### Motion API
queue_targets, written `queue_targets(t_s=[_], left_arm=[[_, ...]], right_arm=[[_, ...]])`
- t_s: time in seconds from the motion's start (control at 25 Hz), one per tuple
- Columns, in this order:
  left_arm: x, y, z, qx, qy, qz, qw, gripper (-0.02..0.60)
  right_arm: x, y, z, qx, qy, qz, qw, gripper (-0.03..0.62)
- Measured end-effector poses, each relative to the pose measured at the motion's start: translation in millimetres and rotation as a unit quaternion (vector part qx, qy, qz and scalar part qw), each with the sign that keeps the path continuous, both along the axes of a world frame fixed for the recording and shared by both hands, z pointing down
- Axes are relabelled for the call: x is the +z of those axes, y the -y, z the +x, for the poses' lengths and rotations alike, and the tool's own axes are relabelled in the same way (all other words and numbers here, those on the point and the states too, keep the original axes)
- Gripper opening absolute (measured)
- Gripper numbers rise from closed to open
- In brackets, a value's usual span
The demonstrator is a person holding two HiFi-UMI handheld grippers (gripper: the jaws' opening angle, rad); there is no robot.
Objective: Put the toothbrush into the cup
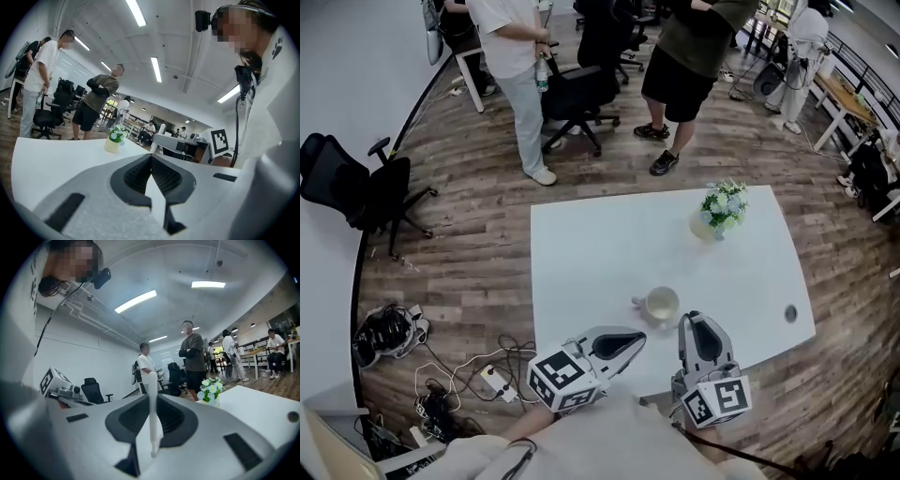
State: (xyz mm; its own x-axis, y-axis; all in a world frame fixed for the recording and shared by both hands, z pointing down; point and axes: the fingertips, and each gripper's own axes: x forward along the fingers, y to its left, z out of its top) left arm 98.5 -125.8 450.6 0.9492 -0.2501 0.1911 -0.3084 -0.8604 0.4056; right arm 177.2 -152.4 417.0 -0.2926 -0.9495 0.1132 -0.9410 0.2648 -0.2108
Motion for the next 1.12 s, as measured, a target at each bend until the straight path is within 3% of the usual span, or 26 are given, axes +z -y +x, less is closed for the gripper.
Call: queue_targets(t_s=[0.48, 1.12], left_arm=[[7.7, 9.7, 6.7, -0.003, 0.011, -0.014, 0.9998, 0.005], [15.6, 15.7, 7.7, -0.013, 0.022, -0.026, 0.9993, 0.005]], right_arm=[[31.7, 41.4, 7.2, -0.007, -0.016, -0.016, 1.000, 0.058], [103.9, 71.6, 8.3, -0.024, -0.028, -0.092, 0.995, 0.058]])
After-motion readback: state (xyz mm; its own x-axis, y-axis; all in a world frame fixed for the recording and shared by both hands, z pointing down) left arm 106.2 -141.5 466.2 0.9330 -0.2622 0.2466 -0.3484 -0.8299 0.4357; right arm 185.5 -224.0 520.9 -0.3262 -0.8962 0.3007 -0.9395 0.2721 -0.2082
